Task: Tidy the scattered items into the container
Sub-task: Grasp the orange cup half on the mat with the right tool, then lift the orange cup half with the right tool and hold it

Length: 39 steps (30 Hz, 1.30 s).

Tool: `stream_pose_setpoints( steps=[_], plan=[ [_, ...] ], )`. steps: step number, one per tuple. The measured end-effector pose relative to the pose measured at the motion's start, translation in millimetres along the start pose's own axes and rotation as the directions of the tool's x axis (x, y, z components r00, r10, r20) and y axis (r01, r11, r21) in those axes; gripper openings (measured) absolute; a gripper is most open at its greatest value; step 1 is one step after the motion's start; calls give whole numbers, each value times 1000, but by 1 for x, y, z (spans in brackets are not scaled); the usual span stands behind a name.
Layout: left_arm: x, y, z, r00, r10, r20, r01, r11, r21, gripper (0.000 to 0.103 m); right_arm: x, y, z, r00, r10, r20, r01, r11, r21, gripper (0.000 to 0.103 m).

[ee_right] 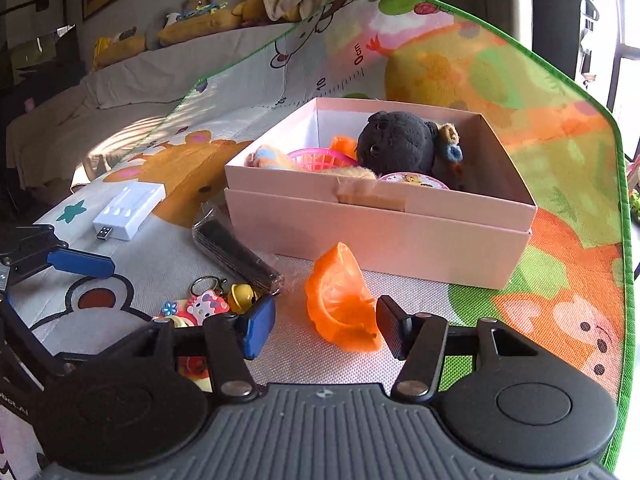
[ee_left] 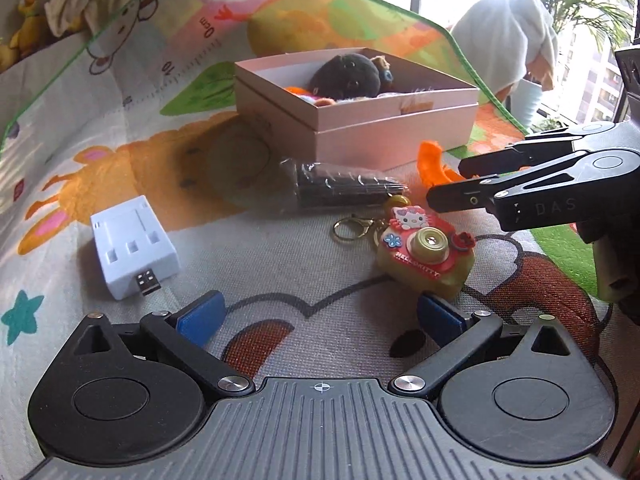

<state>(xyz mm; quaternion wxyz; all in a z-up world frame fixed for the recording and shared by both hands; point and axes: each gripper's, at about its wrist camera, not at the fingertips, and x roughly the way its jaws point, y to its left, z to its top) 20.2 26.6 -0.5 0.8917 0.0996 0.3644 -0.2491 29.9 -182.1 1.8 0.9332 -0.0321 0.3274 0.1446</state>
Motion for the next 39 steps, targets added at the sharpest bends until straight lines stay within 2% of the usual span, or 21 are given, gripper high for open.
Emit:
stream_pose_setpoints(
  steps=[2, 5, 8, 12, 14, 18, 22, 24, 26, 29, 32, 34, 36, 37, 38, 39],
  plan=[
    [0, 1, 0, 1000, -7, 2, 7, 1000, 1, 103, 1, 1, 1, 1000, 0, 7, 0, 1000, -4, 53],
    [-3, 1, -2, 1000, -15, 10, 15, 1000, 10, 103, -3, 0, -1, 1000, -4, 7, 4, 1000, -13, 39],
    [-7, -1, -5, 999, -34, 11, 33, 999, 23, 103, -15, -2, -11, 1000, -3, 5, 3, 1000, -16, 35],
    [-18, -7, -4, 987, -157, 24, 156, 988, 13, 103, -31, -9, -26, 1000, -7, 2, 7, 1000, 19, 35],
    [-19, -18, 1, 986, -156, 49, 155, 987, 35, 103, -39, -13, -31, 1000, -12, 7, 12, 999, 50, 35],
    [-6, -40, 15, 994, -82, 74, 76, 994, 84, 103, -47, -19, -36, 999, -31, 15, 30, 997, 75, 36],
    [9, -51, 21, 996, 42, 75, -54, 985, 163, 103, -48, -15, -35, 999, -34, 23, 33, 998, 47, 50],
    [7, -45, 18, 990, 109, 92, -126, 971, 201, 103, -46, -10, -32, 998, -43, 35, 42, 999, 17, 60],
    [2, -30, 15, 980, 174, 100, -191, 960, 205, 103, -44, -4, -26, 997, -55, 53, 57, 998, -26, 77],
    [-6, 0, 11, 961, 260, 97, -273, 946, 173, 103, -35, 6, -17, 998, -44, 55, 48, 996, -74, 79],
    [-12, 29, 9, 945, 317, 83, -325, 938, 116, 103, -20, 11, -9, 999, -36, 32, 38, 996, -75, 79],
    [-19, 41, 8, 950, 300, 87, -305, 951, 56, 103, -11, 13, -5, 999, -41, 25, 43, 997, -72, 79],
    [-27, 47, 8, 970, 226, 93, -226, 974, -12, 103, -3, 13, -3, 998, -54, 7, 55, 997, -60, 76],
    [-29, 46, 8, 977, 188, 97, -186, 982, -31, 103, -2, 12, -2, 999, -51, 3, 51, 997, -54, 64],
    [-31, 43, 8, 983, 154, 102, -151, 988, -38, 103, -1, 11, -2, 999, -46, -3, 46, 998, -51, 59],
    [-32, 40, 8, 985, 134, 104, -131, 991, -34, 103, -2, 10, -3, 999, -47, -2, 47, 998, -45, 59]
  ],
)
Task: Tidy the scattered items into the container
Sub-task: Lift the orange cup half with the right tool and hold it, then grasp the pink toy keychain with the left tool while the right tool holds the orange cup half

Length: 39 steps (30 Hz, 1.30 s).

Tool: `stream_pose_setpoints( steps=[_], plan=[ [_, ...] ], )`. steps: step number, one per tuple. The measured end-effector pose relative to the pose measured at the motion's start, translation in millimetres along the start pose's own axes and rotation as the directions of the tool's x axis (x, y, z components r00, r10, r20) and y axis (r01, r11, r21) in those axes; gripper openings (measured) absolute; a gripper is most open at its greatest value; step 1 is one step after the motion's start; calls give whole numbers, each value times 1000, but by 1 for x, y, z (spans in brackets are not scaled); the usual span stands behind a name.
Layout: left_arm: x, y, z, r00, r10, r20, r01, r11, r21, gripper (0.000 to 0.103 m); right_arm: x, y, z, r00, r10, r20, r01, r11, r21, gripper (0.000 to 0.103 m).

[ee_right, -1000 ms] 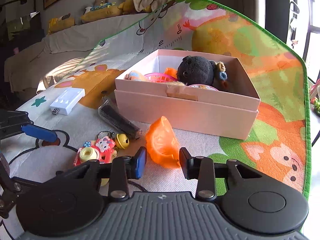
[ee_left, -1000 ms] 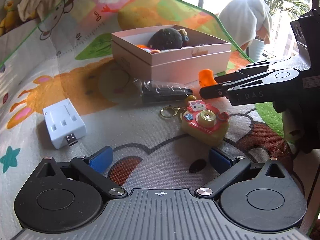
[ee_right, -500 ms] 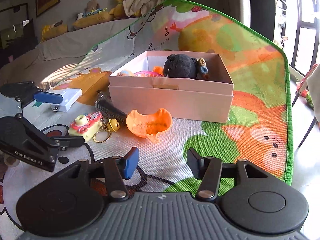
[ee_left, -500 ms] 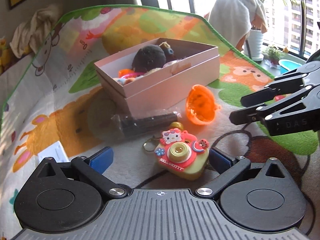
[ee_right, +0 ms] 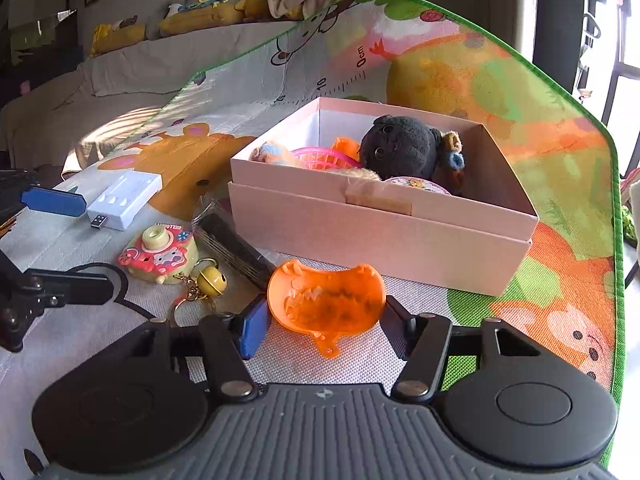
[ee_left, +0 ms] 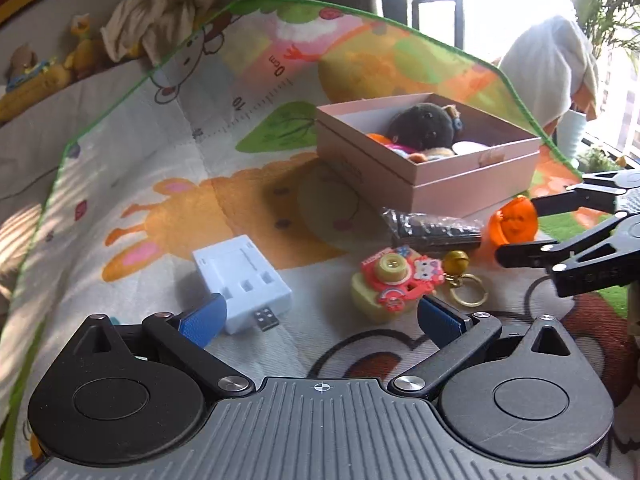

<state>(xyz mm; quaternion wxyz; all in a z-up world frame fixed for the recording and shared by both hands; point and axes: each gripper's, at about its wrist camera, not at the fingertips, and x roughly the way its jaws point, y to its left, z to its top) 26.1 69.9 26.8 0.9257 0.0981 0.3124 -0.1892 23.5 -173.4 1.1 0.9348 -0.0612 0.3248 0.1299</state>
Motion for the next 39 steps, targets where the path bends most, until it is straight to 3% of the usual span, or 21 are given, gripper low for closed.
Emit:
stream_pose_setpoints(
  steps=[7, 15, 20, 26, 29, 32, 39],
  plan=[
    [12, -34, 1, 997, -73, -1, 73, 996, 54, 103, -29, 1, -20, 999, 17, 51, -19, 999, 28, 59],
    [43, -51, 15, 996, -93, 3, 91, 988, 127, 103, -33, -6, -24, 998, 3, 69, -10, 995, 98, 59],
    [43, -61, 13, 977, -210, -46, 215, 959, 184, 103, -26, -26, -24, 999, 32, 40, -40, 975, 218, 59],
    [29, -69, 5, 960, -265, -86, 276, 947, 166, 103, -26, -22, -25, 999, 12, 46, -21, 979, 201, 59],
    [26, -72, 1, 963, -252, -101, 266, 947, 180, 103, -28, -21, -26, 998, 2, 55, -13, 980, 198, 59],
    [29, -72, -1, 978, -183, -102, 199, 962, 186, 103, -30, -22, -27, 998, -5, 62, -8, 979, 203, 59],
    [26, -61, 4, 993, -108, -46, 114, 980, 162, 103, -31, -23, -27, 998, -6, 70, -9, 978, 210, 59]
  ],
)
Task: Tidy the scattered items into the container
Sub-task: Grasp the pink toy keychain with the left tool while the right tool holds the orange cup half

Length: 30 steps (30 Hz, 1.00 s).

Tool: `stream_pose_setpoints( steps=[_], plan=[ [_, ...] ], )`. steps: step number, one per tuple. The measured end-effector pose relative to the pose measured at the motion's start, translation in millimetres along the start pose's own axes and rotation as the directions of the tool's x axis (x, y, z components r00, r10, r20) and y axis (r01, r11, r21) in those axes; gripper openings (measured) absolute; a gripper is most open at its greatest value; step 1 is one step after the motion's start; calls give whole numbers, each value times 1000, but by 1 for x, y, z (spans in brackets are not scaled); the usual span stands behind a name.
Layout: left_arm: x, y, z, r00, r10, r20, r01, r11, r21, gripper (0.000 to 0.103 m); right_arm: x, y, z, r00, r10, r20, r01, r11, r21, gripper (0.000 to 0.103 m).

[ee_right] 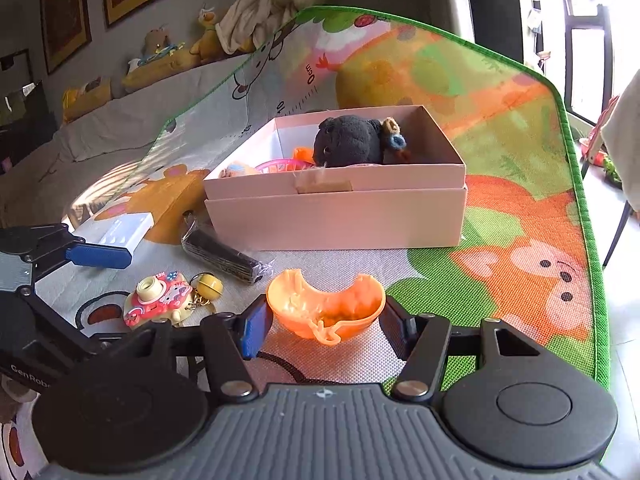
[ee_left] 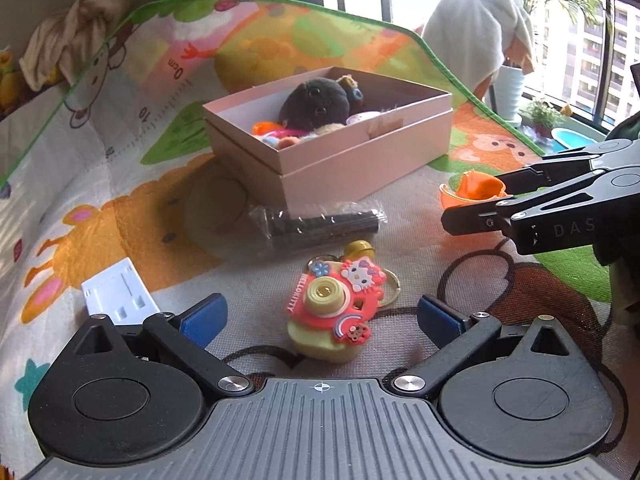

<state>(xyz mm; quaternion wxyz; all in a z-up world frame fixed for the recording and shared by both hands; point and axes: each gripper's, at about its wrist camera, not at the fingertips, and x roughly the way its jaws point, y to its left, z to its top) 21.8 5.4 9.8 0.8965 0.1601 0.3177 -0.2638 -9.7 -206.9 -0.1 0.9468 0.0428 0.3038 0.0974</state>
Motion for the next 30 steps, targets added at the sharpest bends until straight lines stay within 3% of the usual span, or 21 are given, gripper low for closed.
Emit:
stream_pose_setpoints(
  steps=[5, 7, 8, 11, 13, 16, 21, 23, 26, 27, 30],
  plan=[
    [0, -2, 0, 1000, -7, 11, 7, 1000, 13, 101, 0, 0, 0, 1000, 0, -2, 0, 1000, -1, 59],
    [2, -4, 0, 1000, -10, 6, 10, 1000, 16, 92, 0, 0, 0, 1000, 1, -2, -1, 1000, -2, 59],
    [4, -4, 1, 1000, -14, -1, 14, 1000, 14, 77, 0, 0, 0, 1000, 1, -2, -1, 1000, -2, 59],
    [5, -2, 1, 1000, -28, -2, 28, 1000, 0, 72, 0, 0, 0, 1000, 2, -4, -2, 1000, 1, 59],
    [2, -2, 0, 999, -47, -4, 47, 999, 3, 59, 0, 0, 0, 1000, 2, -4, -2, 1000, -2, 59],
    [-7, -5, -5, 998, -68, -10, 69, 997, 27, 50, 1, 2, 0, 1000, 2, -5, -2, 1000, -8, 59],
    [-30, -10, -19, 992, -123, -33, 124, 990, 63, 50, 1, 3, 0, 1000, 0, -5, -1, 1000, -16, 59],
    [-38, -10, -25, 993, -108, -39, 111, 990, 90, 52, 0, 4, 0, 1000, -2, -2, 2, 1000, -22, 59],
    [-45, -2, -31, 999, -28, -39, 32, 991, 130, 63, 0, 6, -1, 1000, -6, 1, 6, 999, -32, 60],
    [-46, 3, -32, 999, 4, -38, 1, 991, 132, 71, -1, 6, -1, 1000, -7, 3, 7, 999, -36, 61],
    [-47, 20, -35, 984, 175, -20, -169, 972, 165, 86, -1, 7, -1, 1000, -9, 2, 9, 999, -41, 61]
  ],
)
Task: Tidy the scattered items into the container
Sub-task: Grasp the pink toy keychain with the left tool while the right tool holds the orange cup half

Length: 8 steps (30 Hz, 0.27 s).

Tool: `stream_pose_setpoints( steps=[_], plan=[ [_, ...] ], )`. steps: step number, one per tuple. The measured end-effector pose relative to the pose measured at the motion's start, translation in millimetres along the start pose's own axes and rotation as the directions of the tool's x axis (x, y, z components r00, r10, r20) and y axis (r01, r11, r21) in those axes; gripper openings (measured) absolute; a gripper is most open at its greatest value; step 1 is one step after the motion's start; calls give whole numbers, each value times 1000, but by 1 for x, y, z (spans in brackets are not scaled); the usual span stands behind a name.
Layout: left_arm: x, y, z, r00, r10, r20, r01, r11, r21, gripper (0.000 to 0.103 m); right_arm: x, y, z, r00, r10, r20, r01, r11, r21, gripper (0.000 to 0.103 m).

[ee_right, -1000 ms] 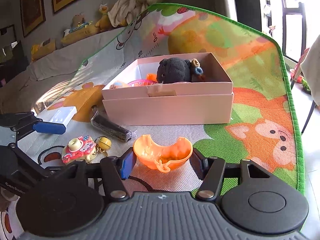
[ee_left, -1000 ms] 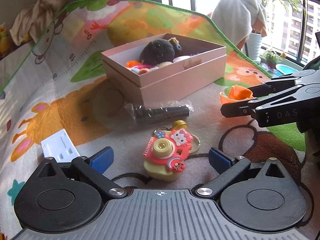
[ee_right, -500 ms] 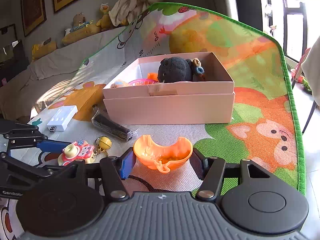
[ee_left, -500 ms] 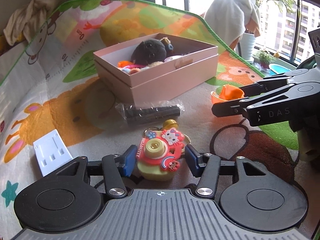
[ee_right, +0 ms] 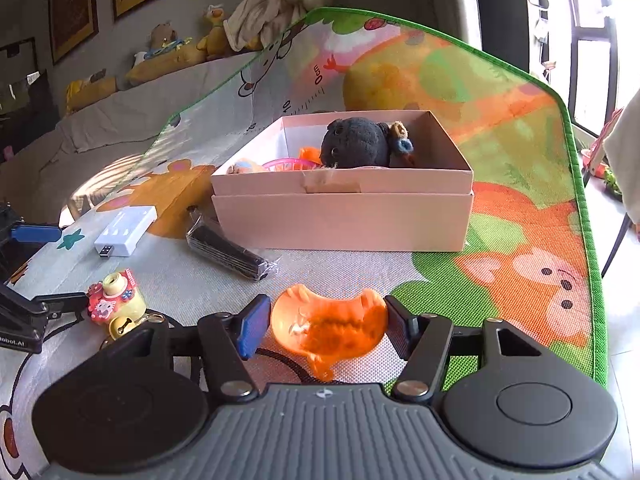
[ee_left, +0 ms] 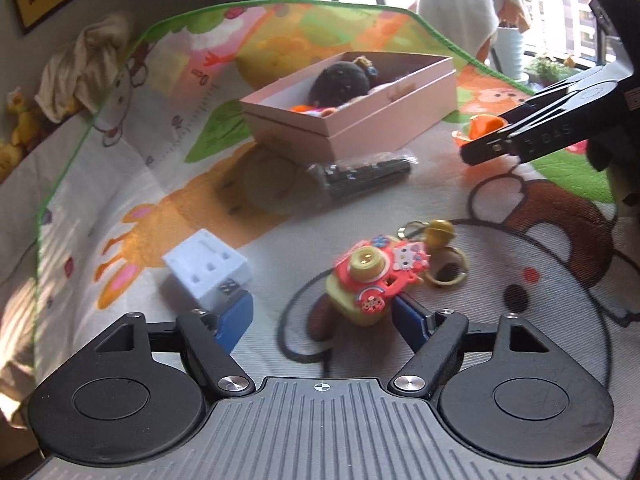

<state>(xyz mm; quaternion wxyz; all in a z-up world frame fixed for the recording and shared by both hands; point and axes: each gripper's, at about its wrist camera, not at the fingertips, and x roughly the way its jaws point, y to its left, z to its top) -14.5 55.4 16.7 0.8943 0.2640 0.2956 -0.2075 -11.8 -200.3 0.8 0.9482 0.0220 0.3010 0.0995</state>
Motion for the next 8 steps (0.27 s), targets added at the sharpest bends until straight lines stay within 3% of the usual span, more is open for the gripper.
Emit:
stream_pose_setpoints(
  steps=[2, 3, 5, 8],
  plan=[
    [1, 9, -4, 995, 101, -6, -101, 995, 11, 89, 1, 0, 0, 1000, -1, -4, 1, 1000, -2, 61],
    [1, 16, -5, 995, 104, -12, -104, 995, -14, 89, 1, 0, 0, 1000, -1, -6, 1, 1000, -3, 61],
    [-4, 30, -6, 1000, 16, -7, -17, 994, -109, 91, 1, 1, 0, 1000, -3, -8, 3, 1000, -7, 61],
    [-11, 34, -3, 991, -128, 47, 135, 970, -203, 94, 1, 1, 0, 1000, -9, -11, 9, 1000, -13, 61]
  ],
)
